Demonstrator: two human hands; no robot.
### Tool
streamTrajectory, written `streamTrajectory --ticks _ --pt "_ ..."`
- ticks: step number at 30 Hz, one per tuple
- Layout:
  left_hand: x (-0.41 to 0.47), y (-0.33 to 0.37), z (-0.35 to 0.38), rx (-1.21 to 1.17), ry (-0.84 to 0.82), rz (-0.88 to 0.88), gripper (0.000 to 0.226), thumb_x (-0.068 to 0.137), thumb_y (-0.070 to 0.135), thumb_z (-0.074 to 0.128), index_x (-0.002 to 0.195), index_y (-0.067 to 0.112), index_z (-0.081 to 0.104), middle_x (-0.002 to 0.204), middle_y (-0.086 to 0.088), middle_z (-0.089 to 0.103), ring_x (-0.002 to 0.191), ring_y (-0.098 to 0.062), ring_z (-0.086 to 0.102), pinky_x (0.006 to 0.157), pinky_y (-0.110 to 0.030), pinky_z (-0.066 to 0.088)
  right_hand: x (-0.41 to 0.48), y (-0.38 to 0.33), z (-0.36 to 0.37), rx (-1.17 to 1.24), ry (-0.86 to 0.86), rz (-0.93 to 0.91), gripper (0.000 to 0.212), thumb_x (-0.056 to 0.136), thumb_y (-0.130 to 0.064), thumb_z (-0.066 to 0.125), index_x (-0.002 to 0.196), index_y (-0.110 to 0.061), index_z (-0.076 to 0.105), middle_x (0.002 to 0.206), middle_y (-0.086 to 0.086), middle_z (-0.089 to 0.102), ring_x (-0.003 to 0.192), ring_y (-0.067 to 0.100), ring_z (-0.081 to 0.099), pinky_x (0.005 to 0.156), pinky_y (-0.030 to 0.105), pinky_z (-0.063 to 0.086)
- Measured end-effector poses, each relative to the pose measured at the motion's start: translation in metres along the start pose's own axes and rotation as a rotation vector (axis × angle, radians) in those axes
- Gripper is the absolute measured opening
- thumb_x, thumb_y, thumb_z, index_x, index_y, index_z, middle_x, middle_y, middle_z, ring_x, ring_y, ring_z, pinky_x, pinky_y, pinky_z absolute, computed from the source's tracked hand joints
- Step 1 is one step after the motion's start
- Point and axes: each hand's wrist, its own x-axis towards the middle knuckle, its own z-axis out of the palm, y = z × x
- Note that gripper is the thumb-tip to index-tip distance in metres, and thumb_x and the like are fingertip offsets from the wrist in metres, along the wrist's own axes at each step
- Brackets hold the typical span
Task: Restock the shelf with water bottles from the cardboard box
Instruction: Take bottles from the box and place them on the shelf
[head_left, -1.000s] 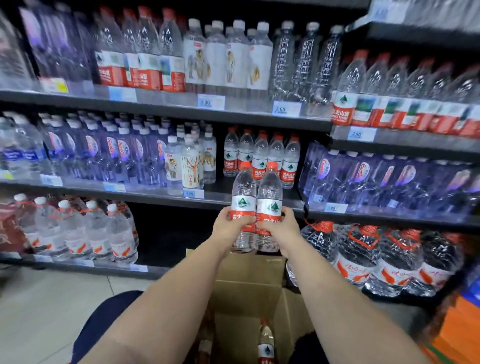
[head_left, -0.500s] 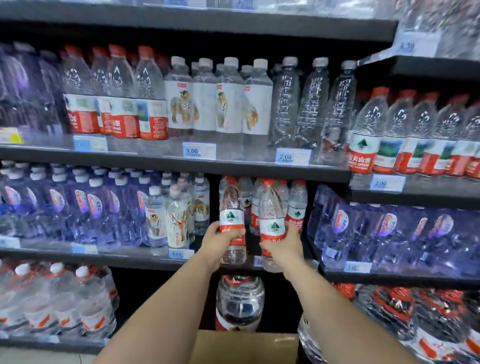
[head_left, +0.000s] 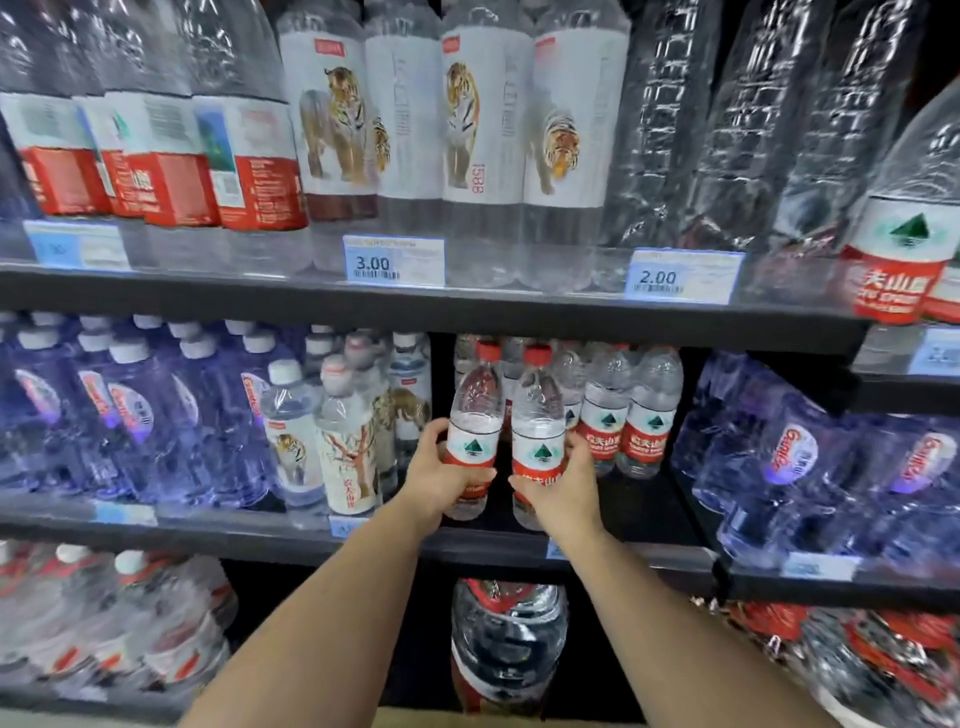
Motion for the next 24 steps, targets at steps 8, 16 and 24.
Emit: streamTrajectory --ticks 8,16,24 --pt "0.002 -0.010 -0.004 0.129 -0.011 0.033 0.077 0.069 0.002 0.084 0.128 0.025 0.039 0.104 0.009 0.064 0.094 -0.008 0.061 0.075 -0.018 0.047 0.004 0.001 0.005 -0.110 -0.096 -0.011 0.089 0.057 -0.013 0.092 0.118 -0.030 0.029 0.125 0.000 0.050 0.116 0.015 0.053 0.097 0.032 0.044" --pt "-0.004 -0.010 -0.005 0.366 0.106 0.066 0.069 0.067 0.012 0.087 0.123 0.016 0.047 0.099 0.006 0.058 0.093 -0.013 0.057 0.078 -0.025 0.044 0.000 -0.001 -0.014 -0.165 -0.241 0.055 0.072 0.074 -0.017 0.082 0.135 -0.018 0.045 0.114 -0.006 0.058 0.103 0.013 0.057 0.088 0.028 0.046" --pt "0.019 -0.011 0.002 0.398 0.164 0.059 0.064 0.073 0.019 0.084 0.128 0.015 0.052 0.112 0.001 0.065 0.106 -0.019 0.062 0.086 -0.030 0.047 0.021 -0.007 0.013 -0.200 -0.085 0.078 0.055 0.072 -0.017 0.083 0.119 -0.009 0.057 0.116 0.004 0.066 0.107 0.022 0.063 0.079 0.027 0.045"
